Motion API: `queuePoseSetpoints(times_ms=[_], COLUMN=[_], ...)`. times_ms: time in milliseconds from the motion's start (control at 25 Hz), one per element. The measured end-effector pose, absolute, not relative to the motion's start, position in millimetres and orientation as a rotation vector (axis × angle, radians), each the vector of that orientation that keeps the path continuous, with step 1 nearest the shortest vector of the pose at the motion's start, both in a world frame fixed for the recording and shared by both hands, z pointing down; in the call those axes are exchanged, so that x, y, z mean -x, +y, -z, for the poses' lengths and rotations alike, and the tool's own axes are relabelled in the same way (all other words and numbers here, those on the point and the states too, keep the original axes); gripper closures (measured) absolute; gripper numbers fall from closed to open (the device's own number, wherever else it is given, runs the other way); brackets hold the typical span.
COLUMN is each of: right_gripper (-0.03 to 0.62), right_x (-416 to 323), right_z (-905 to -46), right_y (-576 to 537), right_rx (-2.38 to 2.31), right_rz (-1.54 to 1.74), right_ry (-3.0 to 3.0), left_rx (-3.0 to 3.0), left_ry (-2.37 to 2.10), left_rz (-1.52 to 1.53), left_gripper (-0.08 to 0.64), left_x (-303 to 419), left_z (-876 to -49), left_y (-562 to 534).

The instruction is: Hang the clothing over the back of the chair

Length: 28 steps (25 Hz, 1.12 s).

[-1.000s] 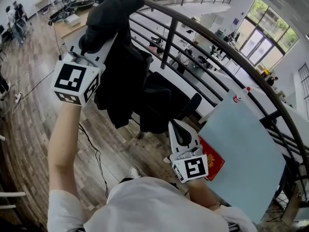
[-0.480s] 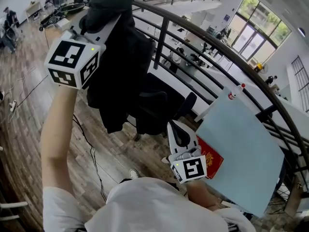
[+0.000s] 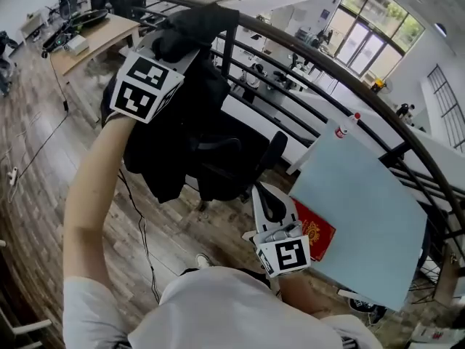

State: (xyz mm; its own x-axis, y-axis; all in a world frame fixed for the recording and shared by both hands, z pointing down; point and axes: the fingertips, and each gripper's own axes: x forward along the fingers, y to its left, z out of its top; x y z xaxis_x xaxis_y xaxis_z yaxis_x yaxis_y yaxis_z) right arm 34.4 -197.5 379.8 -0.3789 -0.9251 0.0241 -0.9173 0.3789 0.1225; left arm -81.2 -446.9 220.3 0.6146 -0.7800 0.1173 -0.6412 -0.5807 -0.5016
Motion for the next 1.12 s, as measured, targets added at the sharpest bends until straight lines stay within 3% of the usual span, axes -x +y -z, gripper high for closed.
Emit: queuePoseSetpoints(times_ms=[560, 1120], right_gripper=[0.577, 0.577], right_x=[-53.1, -63.8], right_z=[-386.2, -391.0], right_y=[-199.5, -194.6], right_rx=[-1.783, -1.766], right_rz=[0.079, 0.062], right_ry=[-2.455, -2.477], left_rx=[2.334, 2.282], left_ry=[0.853, 0.938], left_rz=[1.329, 1.173], left_gripper=[0.258, 0.224], left_x=[35.2, 34.1], left_z=[-368.9, -347.9], left_y=[-495.0, -489.3])
